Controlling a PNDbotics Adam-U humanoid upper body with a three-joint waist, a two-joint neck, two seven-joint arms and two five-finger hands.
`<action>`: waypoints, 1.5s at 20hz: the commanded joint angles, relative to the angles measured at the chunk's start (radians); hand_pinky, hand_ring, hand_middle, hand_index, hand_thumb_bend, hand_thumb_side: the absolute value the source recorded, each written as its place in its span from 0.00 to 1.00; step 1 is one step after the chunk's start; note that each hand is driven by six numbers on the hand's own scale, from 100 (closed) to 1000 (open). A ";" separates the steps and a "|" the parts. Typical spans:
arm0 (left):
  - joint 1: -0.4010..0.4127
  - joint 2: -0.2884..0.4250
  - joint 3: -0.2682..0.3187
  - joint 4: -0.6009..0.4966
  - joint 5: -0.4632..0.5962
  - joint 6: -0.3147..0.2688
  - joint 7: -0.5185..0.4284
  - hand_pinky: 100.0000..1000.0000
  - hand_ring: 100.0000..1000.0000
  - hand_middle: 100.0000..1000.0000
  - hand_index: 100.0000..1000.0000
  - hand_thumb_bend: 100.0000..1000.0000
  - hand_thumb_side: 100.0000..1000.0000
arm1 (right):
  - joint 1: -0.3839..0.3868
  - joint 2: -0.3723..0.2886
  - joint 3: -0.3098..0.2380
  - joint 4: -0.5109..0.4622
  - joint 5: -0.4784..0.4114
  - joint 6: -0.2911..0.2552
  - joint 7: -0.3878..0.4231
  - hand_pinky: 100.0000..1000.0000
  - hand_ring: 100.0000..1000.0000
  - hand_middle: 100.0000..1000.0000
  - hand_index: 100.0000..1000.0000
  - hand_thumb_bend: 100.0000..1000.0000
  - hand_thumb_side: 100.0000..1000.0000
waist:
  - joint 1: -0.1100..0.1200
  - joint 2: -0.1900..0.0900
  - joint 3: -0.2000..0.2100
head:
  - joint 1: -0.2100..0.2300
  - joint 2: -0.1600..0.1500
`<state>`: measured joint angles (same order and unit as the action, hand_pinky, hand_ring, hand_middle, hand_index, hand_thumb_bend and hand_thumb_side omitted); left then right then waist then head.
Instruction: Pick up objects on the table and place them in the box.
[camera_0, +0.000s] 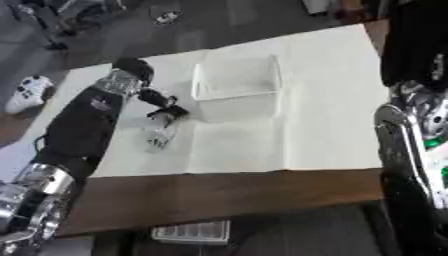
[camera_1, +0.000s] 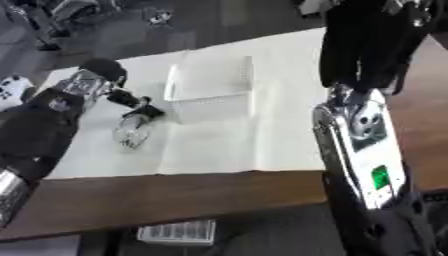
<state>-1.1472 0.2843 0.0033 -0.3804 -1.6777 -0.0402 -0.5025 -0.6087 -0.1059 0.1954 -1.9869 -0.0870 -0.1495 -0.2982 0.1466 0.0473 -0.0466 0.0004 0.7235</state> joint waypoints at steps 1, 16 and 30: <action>-0.029 0.044 -0.011 -0.026 0.018 -0.017 -0.165 0.97 1.00 0.95 0.94 0.67 1.00 | -0.011 -0.005 0.001 -0.013 0.002 0.003 0.003 0.20 0.37 0.43 0.75 0.05 1.00 | -0.003 -0.018 0.003 | 0.002 -0.015; -0.012 0.022 -0.120 -0.060 0.018 -0.201 -0.369 0.69 0.87 0.89 0.89 0.18 1.00 | -0.005 -0.011 0.001 -0.013 0.003 0.011 0.011 0.20 0.37 0.43 0.75 0.07 1.00 | -0.001 -0.022 0.007 | 0.009 -0.010; 0.069 -0.035 -0.112 0.024 -0.047 -0.257 -0.327 0.61 0.76 0.76 0.80 0.27 1.00 | -0.011 -0.005 0.000 -0.013 0.005 0.013 0.012 0.20 0.37 0.43 0.75 0.06 1.00 | -0.003 -0.019 0.002 | 0.018 -0.009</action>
<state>-1.0779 0.2537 -0.1159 -0.3704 -1.7282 -0.2732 -0.8197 -0.6003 -0.1142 0.1954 -1.9869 -0.0864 -0.1370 -0.2857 0.1506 0.0399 -0.0447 0.0091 0.7244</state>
